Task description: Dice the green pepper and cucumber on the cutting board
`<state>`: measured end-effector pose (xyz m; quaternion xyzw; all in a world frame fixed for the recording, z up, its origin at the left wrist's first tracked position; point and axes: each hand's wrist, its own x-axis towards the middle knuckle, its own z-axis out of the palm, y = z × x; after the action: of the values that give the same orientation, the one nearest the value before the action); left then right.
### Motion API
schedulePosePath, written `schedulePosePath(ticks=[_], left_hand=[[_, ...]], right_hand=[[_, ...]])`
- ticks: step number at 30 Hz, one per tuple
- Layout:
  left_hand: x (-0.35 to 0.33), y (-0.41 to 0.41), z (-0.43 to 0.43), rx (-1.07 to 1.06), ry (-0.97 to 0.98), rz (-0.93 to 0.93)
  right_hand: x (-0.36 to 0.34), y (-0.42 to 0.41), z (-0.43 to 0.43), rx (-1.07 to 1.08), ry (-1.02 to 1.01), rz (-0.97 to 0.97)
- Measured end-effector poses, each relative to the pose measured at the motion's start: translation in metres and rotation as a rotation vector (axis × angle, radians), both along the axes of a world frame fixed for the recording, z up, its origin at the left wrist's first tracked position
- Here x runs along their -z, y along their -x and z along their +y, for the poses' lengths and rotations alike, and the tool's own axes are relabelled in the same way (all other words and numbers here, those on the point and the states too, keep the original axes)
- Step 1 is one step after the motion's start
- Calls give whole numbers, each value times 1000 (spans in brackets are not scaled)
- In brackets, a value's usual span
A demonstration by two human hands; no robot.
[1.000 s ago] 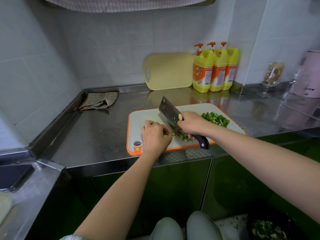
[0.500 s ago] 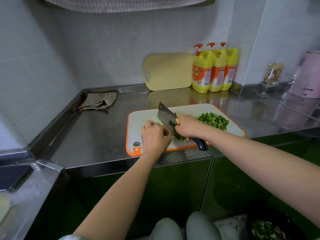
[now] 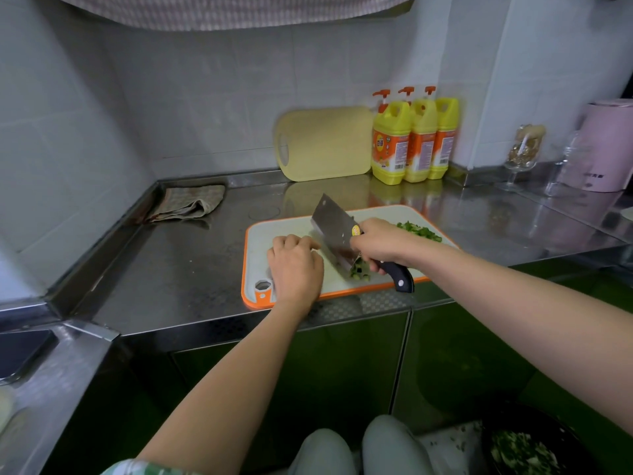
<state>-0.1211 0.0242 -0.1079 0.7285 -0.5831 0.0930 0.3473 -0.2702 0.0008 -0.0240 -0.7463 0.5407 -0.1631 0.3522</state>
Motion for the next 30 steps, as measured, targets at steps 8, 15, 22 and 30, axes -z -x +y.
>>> schedulePosePath(ticks=[8,15,22,30], left_hand=[[0,7,9,-51,-32,-12],[1,11,5,6,-78,-67],[3,12,-4,80,-101,-123],[-2,16,-8,31,-72,-116]], right_hand=[[20,3,12,-39,-22,73],[19,15,-13,60,8,116],[21,34,-34,132,-10,76],[3,43,-15,-54,-19,43]])
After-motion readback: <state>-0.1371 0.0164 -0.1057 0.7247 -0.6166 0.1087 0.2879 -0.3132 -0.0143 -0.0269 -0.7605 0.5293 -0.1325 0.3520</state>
